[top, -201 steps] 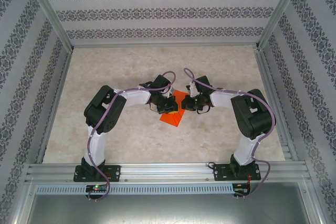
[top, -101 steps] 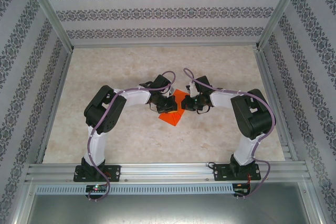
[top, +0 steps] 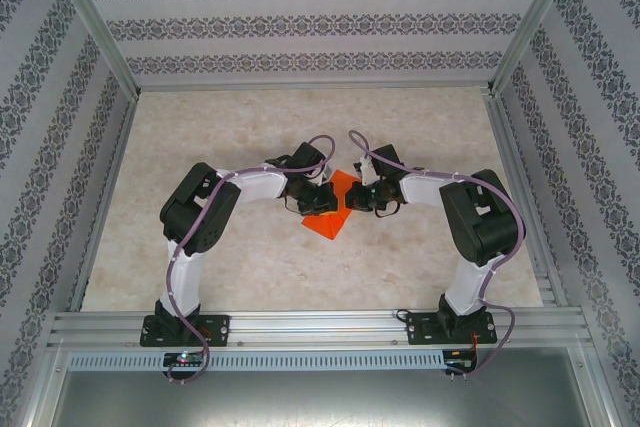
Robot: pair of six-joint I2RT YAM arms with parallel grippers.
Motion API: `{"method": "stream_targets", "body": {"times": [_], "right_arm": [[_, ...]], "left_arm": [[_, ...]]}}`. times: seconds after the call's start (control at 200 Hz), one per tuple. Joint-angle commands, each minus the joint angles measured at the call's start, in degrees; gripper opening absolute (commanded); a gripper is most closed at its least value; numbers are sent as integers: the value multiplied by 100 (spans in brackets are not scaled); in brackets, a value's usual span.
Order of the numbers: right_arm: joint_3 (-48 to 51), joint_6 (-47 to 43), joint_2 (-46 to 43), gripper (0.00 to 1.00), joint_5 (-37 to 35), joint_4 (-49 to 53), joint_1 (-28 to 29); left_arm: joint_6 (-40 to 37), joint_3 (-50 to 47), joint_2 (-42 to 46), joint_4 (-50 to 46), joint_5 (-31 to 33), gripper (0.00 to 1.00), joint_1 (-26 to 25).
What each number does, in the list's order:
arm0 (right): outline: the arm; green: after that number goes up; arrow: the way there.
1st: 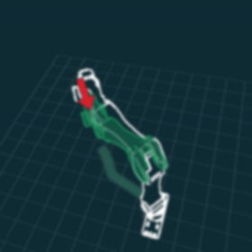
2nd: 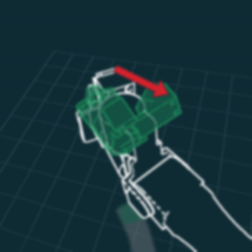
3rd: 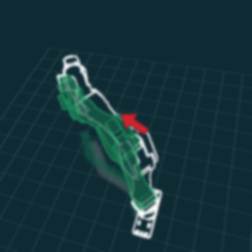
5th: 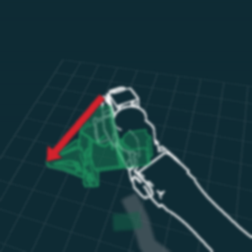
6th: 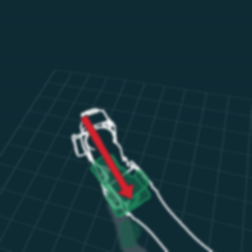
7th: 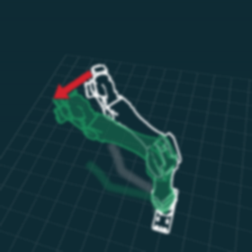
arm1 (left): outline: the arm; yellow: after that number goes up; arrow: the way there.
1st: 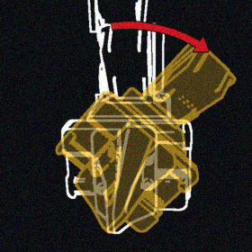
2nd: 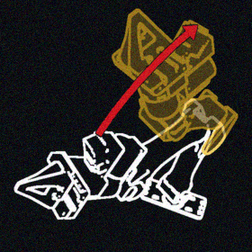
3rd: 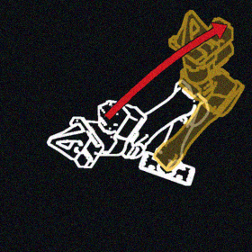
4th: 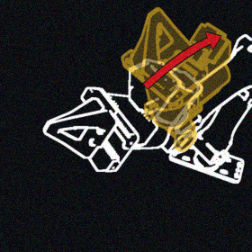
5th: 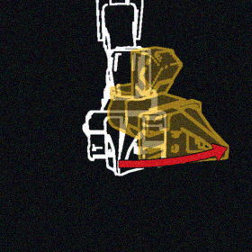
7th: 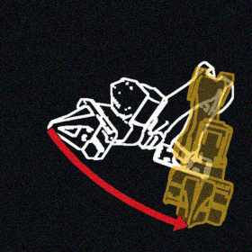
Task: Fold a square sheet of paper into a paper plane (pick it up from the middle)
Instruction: Fold the triangle a second time at the center of the table.
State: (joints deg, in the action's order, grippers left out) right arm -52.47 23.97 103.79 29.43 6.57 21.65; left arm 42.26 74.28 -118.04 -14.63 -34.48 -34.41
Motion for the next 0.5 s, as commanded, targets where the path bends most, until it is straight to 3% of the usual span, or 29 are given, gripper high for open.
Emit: {"method": "stream_targets", "body": {"times": [0.0, 0.495], "right_arm": [[-48, -161, 124, 0, -83, 281, 42], [-57, -196, 85, 0, -44, 315, 54]], "left_arm": [[-207, 113, 117, -372, 315, 8, 31], [-319, 167, 114, -510, 463, 9, 71]]}}
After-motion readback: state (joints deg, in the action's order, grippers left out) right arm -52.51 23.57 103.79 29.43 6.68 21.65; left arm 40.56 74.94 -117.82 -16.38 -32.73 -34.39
